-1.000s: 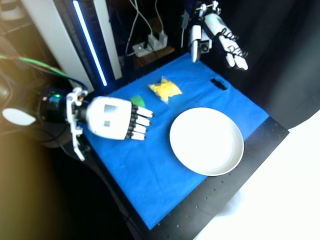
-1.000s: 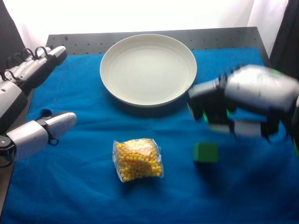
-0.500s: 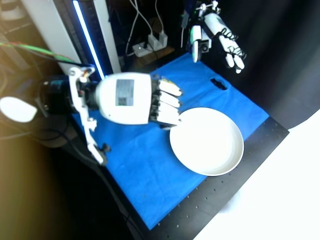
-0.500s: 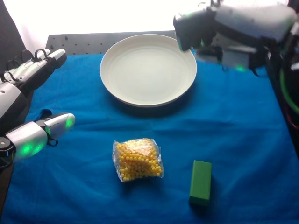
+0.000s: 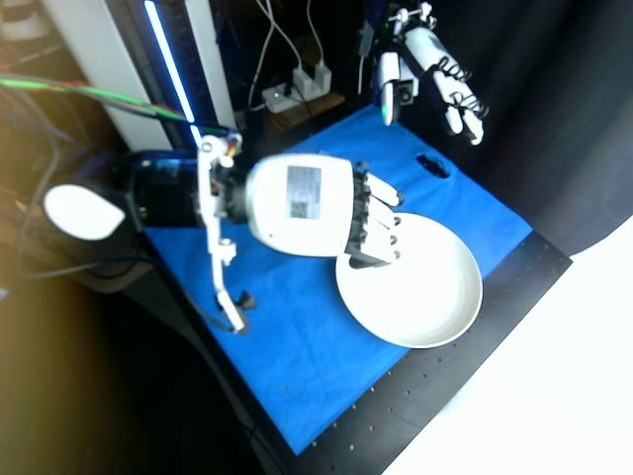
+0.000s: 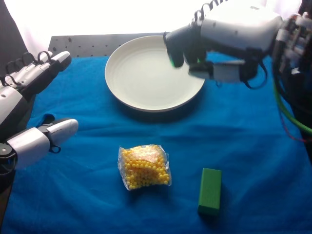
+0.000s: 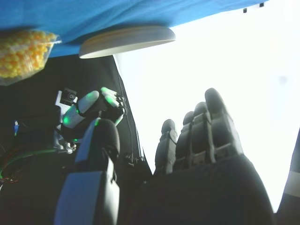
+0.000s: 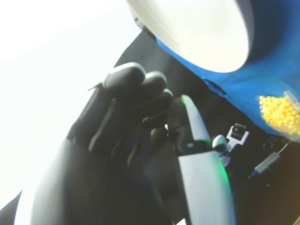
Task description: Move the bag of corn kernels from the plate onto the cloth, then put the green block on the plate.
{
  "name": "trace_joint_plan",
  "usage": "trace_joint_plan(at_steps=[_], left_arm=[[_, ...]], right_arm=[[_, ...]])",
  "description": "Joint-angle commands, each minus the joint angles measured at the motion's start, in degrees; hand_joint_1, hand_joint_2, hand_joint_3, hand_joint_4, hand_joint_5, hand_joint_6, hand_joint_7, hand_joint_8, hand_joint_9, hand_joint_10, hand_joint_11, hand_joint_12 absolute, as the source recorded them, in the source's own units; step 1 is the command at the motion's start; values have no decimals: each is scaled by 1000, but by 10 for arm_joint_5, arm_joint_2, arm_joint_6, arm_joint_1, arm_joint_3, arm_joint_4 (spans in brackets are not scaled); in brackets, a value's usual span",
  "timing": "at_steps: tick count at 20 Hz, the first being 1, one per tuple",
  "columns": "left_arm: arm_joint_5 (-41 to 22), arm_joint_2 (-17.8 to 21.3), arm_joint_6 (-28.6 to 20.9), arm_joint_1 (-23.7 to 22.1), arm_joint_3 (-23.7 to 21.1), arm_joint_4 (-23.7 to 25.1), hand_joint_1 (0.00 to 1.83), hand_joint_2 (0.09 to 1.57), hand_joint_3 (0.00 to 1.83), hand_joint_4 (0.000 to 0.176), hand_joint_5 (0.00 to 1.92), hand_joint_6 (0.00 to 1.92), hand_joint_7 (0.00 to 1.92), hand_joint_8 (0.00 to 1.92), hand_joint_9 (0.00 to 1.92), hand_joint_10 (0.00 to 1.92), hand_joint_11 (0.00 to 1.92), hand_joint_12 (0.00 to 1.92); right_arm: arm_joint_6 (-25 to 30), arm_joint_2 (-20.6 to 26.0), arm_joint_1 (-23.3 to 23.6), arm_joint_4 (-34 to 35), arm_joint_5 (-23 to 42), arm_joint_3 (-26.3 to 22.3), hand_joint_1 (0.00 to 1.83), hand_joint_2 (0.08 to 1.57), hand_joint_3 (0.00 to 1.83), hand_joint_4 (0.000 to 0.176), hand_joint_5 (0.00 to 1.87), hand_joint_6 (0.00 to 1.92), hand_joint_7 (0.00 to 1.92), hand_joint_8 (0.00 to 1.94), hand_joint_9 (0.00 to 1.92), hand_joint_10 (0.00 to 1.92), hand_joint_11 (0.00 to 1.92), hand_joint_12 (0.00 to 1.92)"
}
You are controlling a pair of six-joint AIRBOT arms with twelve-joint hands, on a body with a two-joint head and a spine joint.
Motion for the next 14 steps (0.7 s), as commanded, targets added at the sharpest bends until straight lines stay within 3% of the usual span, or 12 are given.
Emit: trace_joint_plan(at_steps=[1, 2, 3, 4, 6, 7, 8, 10, 11, 12, 13, 14], left_arm=[[-73, 0, -3, -4, 0, 9, 583, 1277, 3, 103, 86, 0, 4, 0, 71, 1, 0, 441], [-74, 2, -3, -3, -1, 8, 583, 1277, 3, 103, 86, 0, 4, 0, 71, 1, 0, 441], [-74, 3, -3, -1, -2, 5, 578, 1280, 4, 99, 78, 0, 0, 0, 70, 1, 0, 441], [-75, 3, -3, 0, -2, 2, 544, 1275, 1, 108, 78, 0, 0, 0, 51, 1, 0, 379], [-74, 4, -4, 3, -2, -3, 551, 1275, 0, 117, 77, 0, 0, 0, 39, 0, 0, 366], [-74, 5, -4, 4, -2, -6, 551, 1275, 0, 117, 77, 0, 0, 0, 39, 0, 0, 366], [-76, 6, -4, 8, -3, -12, 551, 1333, 6, 101, 59, 1, 1, 0, 57, 5, 0, 397], [-81, 7, -4, 15, -3, -21, 535, 1349, 8, 93, 61, 2, 10, 3, 65, 7, 0, 391], [-83, 7, -4, 16, -4, -27, 519, 1368, 4, 72, 64, 0, 2, 0, 48, 5, 0, 227], [-83, 7, -4, 16, -4, -27, 494, 1370, 2, 67, 68, 1, 0, 0, 51, 6, 0, 237], [-85, 7, -4, 16, -4, -29, 477, 1375, 3, 72, 72, 2, 0, 0, 57, 7, 0, 243], [-87, 7, -4, 17, -5, -30, 486, 1379, 2, 68, 72, 1, 0, 0, 49, 2, 0, 197]], right_arm=[[29, 5, 9, -11, 75, -4, 1320, 1265, 8, 0, 575, 1377, 702, 1426, 722, 1648, 501, 1883], [80, 17, 9, -58, 87, -9, 1320, 1265, 8, 0, 575, 1377, 702, 1426, 722, 1648, 501, 1883], [129, 32, 9, -113, 97, -15, 1364, 1198, 0, 0, 428, 1026, 487, 1125, 533, 1481, 331, 1913], [159, 48, 9, -152, 99, -26, 1081, 1097, 0, 0, 30, 468, 144, 536, 80, 1129, 12, 1882], [176, 85, 9, -219, 98, -60, 1074, 1035, 0, 5, 0, 362, 101, 254, 2, 568, 0, 1580], [181, 100, 9, -246, 97, -77, 1074, 1035, 0, 5, 0, 362, 101, 254, 2, 568, 0, 1580], [211, 117, 9, -298, 97, -94, 1061, 1006, 0, 31, 9, 224, 139, 66, 0, 419, 0, 1505], [292, 121, 9, -391, 98, -98, 1026, 1007, 0, 20, 48, 244, 175, 31, 12, 486, 0, 1513], [361, 121, 16, -479, 98, -99, 1001, 1019, 2, 24, 130, 232, 219, 11, 55, 483, 0, 1374], [371, 121, 17, -491, 98, -99, 1038, 1031, 5, 28, 136, 187, 177, 2, 27, 471, 0, 1270], [398, 121, 18, -527, 98, -98, 1051, 1064, 10, 51, 82, 120, 76, 0, 5, 425, 0, 1164], [418, 116, 18, -556, 98, -97, 1082, 1057, 3, 56, 85, 82, 65, 1, 2, 465, 0, 1204]])
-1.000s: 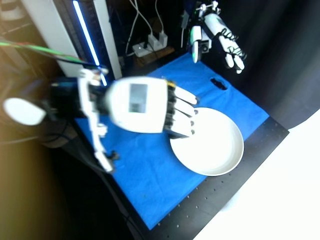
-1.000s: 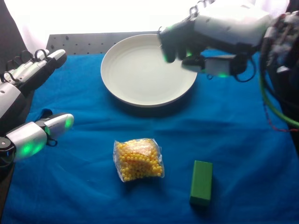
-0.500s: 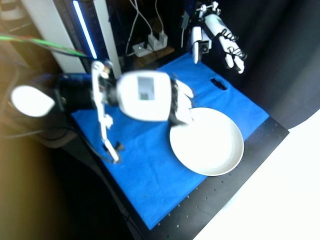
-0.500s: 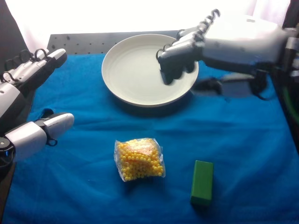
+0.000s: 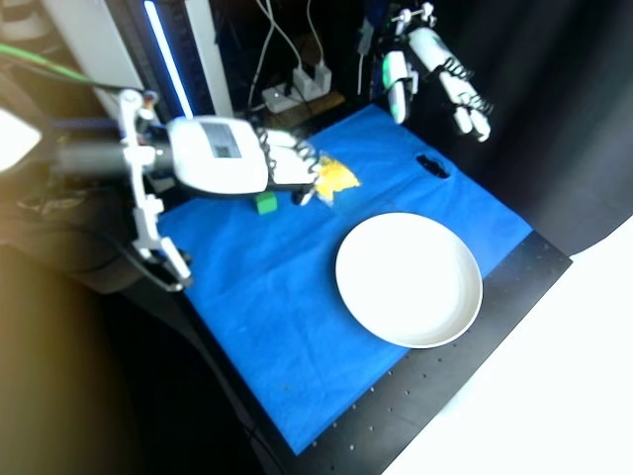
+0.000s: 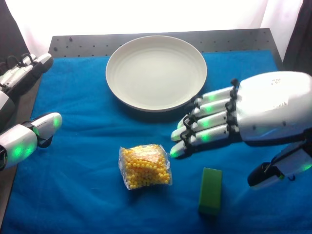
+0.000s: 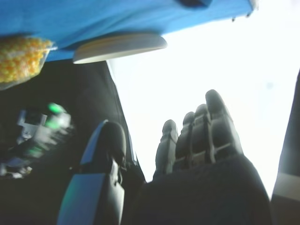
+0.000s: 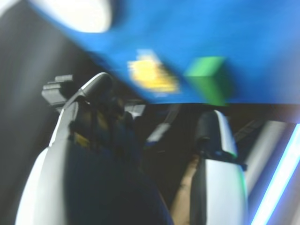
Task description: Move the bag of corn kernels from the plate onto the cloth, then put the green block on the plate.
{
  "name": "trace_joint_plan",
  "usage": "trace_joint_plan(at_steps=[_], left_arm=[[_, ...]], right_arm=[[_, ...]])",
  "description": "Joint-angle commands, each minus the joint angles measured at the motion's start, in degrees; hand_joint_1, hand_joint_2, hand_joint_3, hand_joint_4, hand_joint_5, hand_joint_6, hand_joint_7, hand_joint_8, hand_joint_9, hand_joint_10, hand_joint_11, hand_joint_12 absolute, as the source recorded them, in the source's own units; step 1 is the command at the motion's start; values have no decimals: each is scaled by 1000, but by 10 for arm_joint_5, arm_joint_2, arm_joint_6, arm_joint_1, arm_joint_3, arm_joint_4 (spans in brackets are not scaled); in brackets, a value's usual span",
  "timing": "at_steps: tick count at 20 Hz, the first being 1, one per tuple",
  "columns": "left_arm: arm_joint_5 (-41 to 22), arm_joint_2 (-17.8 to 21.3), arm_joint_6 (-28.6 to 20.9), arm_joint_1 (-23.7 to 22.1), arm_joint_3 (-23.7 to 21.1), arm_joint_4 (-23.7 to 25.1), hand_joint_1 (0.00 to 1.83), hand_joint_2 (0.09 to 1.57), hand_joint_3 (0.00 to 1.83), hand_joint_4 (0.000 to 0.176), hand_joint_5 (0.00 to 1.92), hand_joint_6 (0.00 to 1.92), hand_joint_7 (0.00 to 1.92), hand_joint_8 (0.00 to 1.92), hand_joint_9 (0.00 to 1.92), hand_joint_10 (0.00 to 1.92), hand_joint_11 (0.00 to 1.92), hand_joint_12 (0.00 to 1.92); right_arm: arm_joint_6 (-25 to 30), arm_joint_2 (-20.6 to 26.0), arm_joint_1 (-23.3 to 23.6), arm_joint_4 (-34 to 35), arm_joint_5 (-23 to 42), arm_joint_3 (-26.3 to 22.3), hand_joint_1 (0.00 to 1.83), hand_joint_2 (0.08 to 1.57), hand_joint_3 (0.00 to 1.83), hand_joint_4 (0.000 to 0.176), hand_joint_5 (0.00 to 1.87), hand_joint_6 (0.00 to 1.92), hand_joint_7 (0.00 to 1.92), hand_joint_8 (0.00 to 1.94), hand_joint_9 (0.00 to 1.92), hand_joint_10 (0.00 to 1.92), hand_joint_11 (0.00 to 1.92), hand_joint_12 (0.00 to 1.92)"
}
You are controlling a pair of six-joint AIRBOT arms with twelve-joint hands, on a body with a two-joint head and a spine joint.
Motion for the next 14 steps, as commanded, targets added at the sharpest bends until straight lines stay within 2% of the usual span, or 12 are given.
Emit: trace_joint_plan(at_steps=[1, 2, 3, 4, 5, 6, 7, 8, 10, 12, 13, 14], left_arm=[[-71, 3, -2, -3, 0, 15, 458, 1375, 0, 56, 69, 0, 0, 0, 50, 2, 0, 247], [-71, 3, -2, -3, 0, 15, 450, 1373, 0, 47, 67, 0, 0, 0, 58, 5, 0, 254], [-71, 2, -2, -3, 0, 14, 447, 1371, 0, 44, 55, 0, 0, 0, 63, 7, 0, 258], [-71, 2, -2, -3, 0, 14, 455, 1369, 0, 29, 46, 1, 0, 0, 57, 4, 0, 282], [-72, 2, -2, -3, 0, 14, 441, 1376, 1, 19, 35, 0, 0, 0, 66, 6, 0, 303], [-72, 2, -2, -2, 0, 14, 434, 1382, 2, 14, 28, 2, 0, 0, 73, 7, 0, 336], [-73, 2, -2, -2, 0, 13, 450, 1387, 2, 3, 27, 1, 0, 0, 77, 7, 0, 357], [-75, 2, -2, -1, -1, 12, 458, 1390, 1, 0, 25, 1, 0, 0, 80, 6, 0, 397], [-75, 1, -2, 0, -1, 12, 429, 1402, 2, 0, 17, 2, 0, 0, 86, 6, 0, 445], [-75, 0, -2, 0, -1, 12, 413, 1423, 2, 0, 25, 2, 10, 2, 107, 9, 0, 563], [-75, 0, -2, 0, -1, 11, 399, 1406, 0, 2, 22, 1, 1, 0, 94, 2, 0, 542], [-76, 0, -2, 0, -1, 11, 404, 1391, 0, 12, 32, 3, 2, 0, 94, 2, 0, 499]], right_arm=[[10, -7, 10, 17, 22, 0, 1085, 1085, 8, 55, 55, 44, 74, 3, 0, 451, 0, 1160], [20, -12, 10, 0, 22, 2, 1109, 1079, 2, 33, 96, 46, 132, 14, 44, 483, 0, 1269], [38, -15, 10, -20, 22, 5, 1099, 1095, 9, 21, 117, 49, 133, 11, 38, 485, 0, 1290], [53, -17, 10, -37, 22, 8, 1098, 1075, 0, 19, 157, 51, 158, 11, 51, 500, 0, 1335], [61, -21, 10, -45, 22, 12, 1089, 1099, 7, 6, 195, 45, 182, 10, 50, 511, 0, 1317], [66, -30, 9, -50, 20, 17, 1085, 1106, 7, 0, 231, 47, 198, 10, 74, 547, 0, 1405], [71, -42, 9, -57, 15, 22, 1101, 1095, 2, 0, 247, 40, 213, 9, 77, 592, 0, 1455], [77, -54, 9, -72, 6, 27, 1121, 1102, 3, 0, 235, 27, 206, 4, 57, 601, 0, 1380], [82, -68, 4, -84, -8, 33, 1102, 1124, 7, 0, 290, 36, 282, 16, 107, 628, 0, 1414], [84, -79, -8, -81, -13, 40, 1121, 1148, 8, 0, 366, 47, 372, 18, 133, 771, 0, 1509], [86, -85, -13, -80, -13, 43, 1092, 1189, 23, 0, 390, 53, 421, 33, 164, 799, 0, 1509], [87, -89, -18, -80, -13, 45, 1119, 1207, 23, 0, 486, 87, 546, 71, 281, 855, 0, 1562]])
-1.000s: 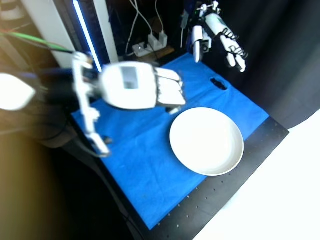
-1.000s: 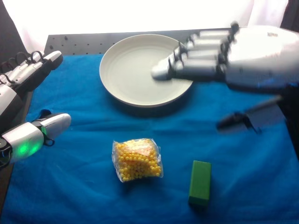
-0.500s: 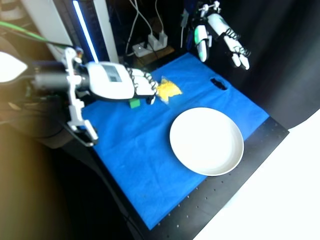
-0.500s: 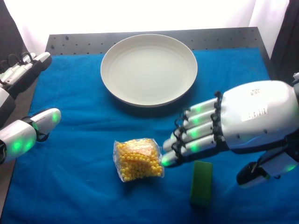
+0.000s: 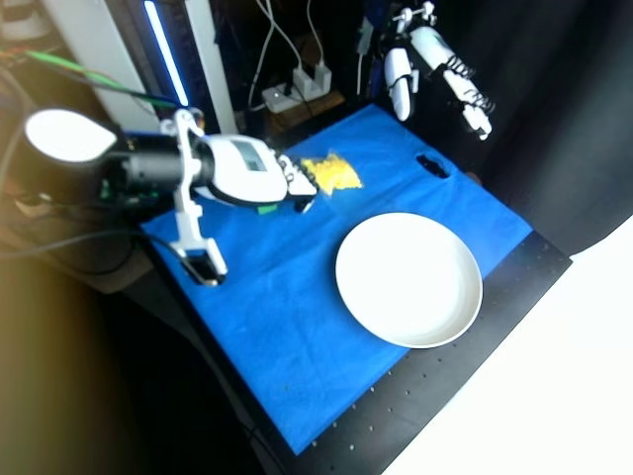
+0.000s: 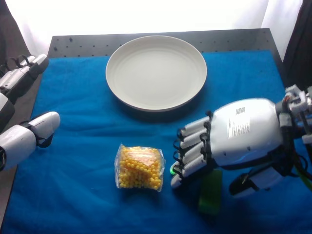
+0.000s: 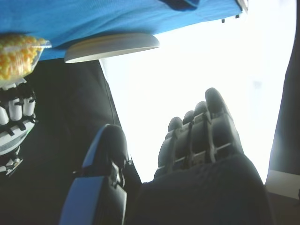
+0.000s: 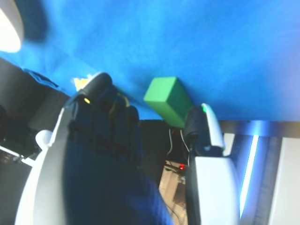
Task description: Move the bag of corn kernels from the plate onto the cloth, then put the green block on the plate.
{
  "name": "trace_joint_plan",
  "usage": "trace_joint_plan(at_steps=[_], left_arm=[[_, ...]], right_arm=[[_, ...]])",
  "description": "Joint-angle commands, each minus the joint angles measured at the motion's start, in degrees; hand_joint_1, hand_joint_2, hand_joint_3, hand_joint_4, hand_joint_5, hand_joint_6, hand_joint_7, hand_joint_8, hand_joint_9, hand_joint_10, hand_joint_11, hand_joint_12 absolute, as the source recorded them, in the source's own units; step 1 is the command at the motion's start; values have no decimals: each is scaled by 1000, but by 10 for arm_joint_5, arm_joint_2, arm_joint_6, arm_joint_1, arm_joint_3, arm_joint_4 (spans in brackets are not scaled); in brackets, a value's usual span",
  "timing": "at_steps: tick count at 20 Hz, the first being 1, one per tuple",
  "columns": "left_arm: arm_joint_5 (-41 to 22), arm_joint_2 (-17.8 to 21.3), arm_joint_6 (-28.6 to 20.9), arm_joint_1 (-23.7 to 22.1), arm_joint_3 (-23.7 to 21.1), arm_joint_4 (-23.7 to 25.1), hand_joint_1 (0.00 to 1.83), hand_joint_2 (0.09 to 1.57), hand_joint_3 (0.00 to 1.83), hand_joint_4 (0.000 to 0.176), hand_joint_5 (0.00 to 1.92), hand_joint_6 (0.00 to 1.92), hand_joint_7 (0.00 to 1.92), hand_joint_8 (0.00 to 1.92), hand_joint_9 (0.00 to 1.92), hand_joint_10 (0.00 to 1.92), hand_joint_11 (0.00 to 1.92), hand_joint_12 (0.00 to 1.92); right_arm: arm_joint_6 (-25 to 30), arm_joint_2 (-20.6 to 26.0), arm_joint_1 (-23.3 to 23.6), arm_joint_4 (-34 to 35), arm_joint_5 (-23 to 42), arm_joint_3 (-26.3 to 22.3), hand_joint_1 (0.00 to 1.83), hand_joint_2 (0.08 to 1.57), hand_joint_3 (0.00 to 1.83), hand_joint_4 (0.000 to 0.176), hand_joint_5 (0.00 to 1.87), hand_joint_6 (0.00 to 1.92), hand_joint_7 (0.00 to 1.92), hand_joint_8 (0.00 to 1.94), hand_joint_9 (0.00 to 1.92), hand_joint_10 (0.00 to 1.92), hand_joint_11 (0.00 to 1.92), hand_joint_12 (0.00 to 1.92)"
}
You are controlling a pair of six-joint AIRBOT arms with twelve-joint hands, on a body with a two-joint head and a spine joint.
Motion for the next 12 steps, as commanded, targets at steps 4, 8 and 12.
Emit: trace_joint_plan(at_steps=[4, 8, 12], left_arm=[[-75, 0, -2, -2, 2, 10, 438, 1406, 2, 0, 26, 4, 0, 0, 99, 4, 0, 487], [-77, 1, -2, -1, 2, 10, 404, 1398, 0, 11, 40, 5, 34, 6, 130, 12, 0, 614], [-80, 0, -2, 0, 1, 9, 435, 1422, 2, 0, 44, 2, 17, 1, 134, 8, 0, 714]], right_arm=[[11, -3, -13, 22, 6, 4, 1214, 1230, 7, 0, 660, 1074, 872, 1266, 738, 1053, 404, 1606], [12, -3, -15, 25, 0, 7, 1222, 1164, 0, 0, 892, 987, 907, 1318, 750, 1344, 504, 1744], [-18, 7, -4, 78, 2, 2, 1161, 1240, 6, 0, 695, 1339, 817, 1400, 681, 1432, 496, 1765]])
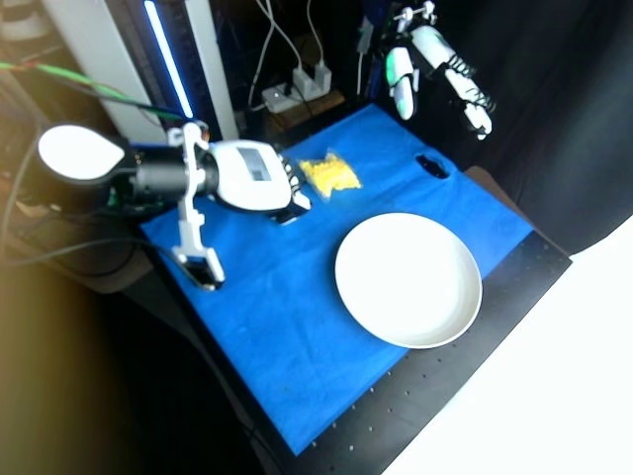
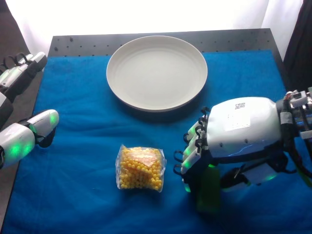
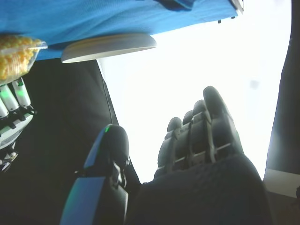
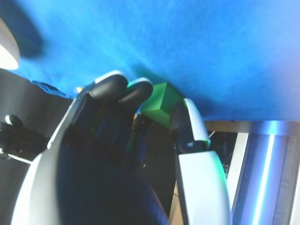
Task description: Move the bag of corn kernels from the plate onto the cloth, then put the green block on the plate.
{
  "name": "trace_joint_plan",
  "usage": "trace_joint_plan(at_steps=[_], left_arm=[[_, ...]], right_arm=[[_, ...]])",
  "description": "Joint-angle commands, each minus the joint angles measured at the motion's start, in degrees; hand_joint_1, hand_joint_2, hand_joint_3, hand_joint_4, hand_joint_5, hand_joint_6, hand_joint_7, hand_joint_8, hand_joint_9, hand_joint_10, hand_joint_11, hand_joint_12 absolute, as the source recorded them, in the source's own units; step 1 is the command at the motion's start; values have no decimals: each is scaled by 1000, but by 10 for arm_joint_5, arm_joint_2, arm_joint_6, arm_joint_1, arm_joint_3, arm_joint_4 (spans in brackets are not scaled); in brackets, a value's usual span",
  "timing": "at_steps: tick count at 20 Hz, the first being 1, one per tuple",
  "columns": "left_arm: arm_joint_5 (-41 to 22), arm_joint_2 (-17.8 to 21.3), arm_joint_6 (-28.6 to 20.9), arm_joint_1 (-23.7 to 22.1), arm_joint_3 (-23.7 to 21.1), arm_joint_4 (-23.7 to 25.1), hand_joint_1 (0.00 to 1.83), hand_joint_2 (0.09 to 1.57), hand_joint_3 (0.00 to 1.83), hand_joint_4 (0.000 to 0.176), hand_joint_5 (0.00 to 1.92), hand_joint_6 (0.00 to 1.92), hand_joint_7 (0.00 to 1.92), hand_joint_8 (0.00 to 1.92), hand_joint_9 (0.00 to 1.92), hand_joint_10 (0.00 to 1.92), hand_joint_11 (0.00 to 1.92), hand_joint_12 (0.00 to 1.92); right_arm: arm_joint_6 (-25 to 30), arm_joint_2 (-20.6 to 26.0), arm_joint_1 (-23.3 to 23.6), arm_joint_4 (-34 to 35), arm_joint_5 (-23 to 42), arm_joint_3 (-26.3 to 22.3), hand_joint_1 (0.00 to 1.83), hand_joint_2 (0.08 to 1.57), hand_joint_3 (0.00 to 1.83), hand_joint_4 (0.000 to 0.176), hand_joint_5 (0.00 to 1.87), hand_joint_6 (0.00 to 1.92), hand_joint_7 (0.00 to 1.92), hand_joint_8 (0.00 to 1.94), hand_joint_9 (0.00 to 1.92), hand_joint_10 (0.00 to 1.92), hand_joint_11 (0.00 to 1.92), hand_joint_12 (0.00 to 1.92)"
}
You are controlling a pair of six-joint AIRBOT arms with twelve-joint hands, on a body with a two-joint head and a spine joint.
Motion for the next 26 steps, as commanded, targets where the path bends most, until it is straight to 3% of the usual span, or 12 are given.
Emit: trace_joint_plan(at_steps=[1, 3, 7, 11, 14, 16, 18, 19, 20, 22, 24, 26], left_arm=[[-73, 0, -2, 0, 1, 13, 423, 1405, 0, 4, 51, 5, 16, 0, 121, 2, 0, 726], [-74, -1, -3, 0, 1, 12, 434, 1380, 0, 14, 52, 3, 6, 2, 110, 2, 0, 618], [-77, -1, -4, 2, 1, 11, 446, 1382, 0, 12, 32, 1, 0, 0, 89, 6, 0, 531], [-77, -2, -5, 3, 2, 9, 468, 1378, 0, 46, 36, 3, 0, 0, 67, 4, 0, 506], [-76, -5, -5, 3, 3, 9, 468, 1384, 1, 65, 41, 2, 0, 0, 70, 5, 0, 531], [-75, -8, -7, 3, 5, 9, 559, 1367, 0, 67, 75, 12, 3, 1, 83, 9, 0, 553], [-74, -13, -13, 3, 8, 9, 551, 1343, 0, 48, 97, 12, 9, 2, 115, 17, 0, 719], [-73, -15, -14, 3, 10, 9, 549, 1351, 0, 62, 105, 11, 29, 6, 123, 18, 0, 818], [-72, -17, -15, 3, 11, 9, 541, 1361, 1, 55, 106, 8, 37, 5, 131, 20, 0, 885], [-70, -20, -16, 2, 12, 11, 513, 1359, 0, 77, 96, 2, 42, 2, 149, 25, 0, 982], [-70, -22, -20, 2, 15, 12, 509, 1361, 0, 73, 86, 1, 49, 1, 154, 25, 0, 1061], [-71, -24, -23, 2, 16, 13, 530, 1359, 0, 78, 79, 2, 53, 0, 150, 19, 0, 961]], right_arm=[[-21, 12, 11, 40, 13, -2, 1313, 1204, 0, 0, 742, 1274, 850, 1295, 746, 1433, 551, 1737], [-68, 32, 24, 103, 29, -11, 1354, 1186, 0, 0, 791, 1177, 865, 1264, 765, 1450, 533, 1766], [-80, 52, 65, 148, 50, -7, 1193, 1230, 8, 0, 739, 1409, 789, 1300, 553, 1382, 312, 1884], [-85, 41, 118, 148, 29, 28, 1209, 1234, 0, 0, 713, 1206, 843, 1493, 864, 1593, 805, 1844], [-85, -10, 145, 138, -25, 78, 1363, 1170, 0, 0, 764, 1115, 923, 1256, 836, 1373, 493, 1728], [-85, -53, 154, 138, -61, 120, 1241, 1196, 5, 0, 740, 1144, 919, 1356, 866, 1370, 588, 1809], [-85, -89, 155, 138, -93, 154, 1208, 1191, 0, 0, 791, 1142, 895, 1316, 575, 1345, 67, 1917], [-85, -108, 155, 138, -109, 173, 1210, 1194, 0, 0, 764, 1182, 911, 1288, 786, 1323, 552, 1797], [-85, -124, 155, 136, -128, 189, 1231, 1183, 0, 0, 774, 1142, 942, 1268, 900, 1275, 723, 1714], [-85, -158, 155, 131, -157, 218, 1365, 1164, 0, 0, 773, 1067, 872, 1233, 927, 1364, 801, 1616], [-85, -186, 155, 113, -186, 231, 1250, 1208, 7, 0, 716, 1198, 869, 1366, 978, 1357, 953, 1645], [-85, -202, 153, 83, -222, 234, 1346, 1224, 3, 0, 619, 1250, 762, 1376, 854, 1504, 744, 1705]])
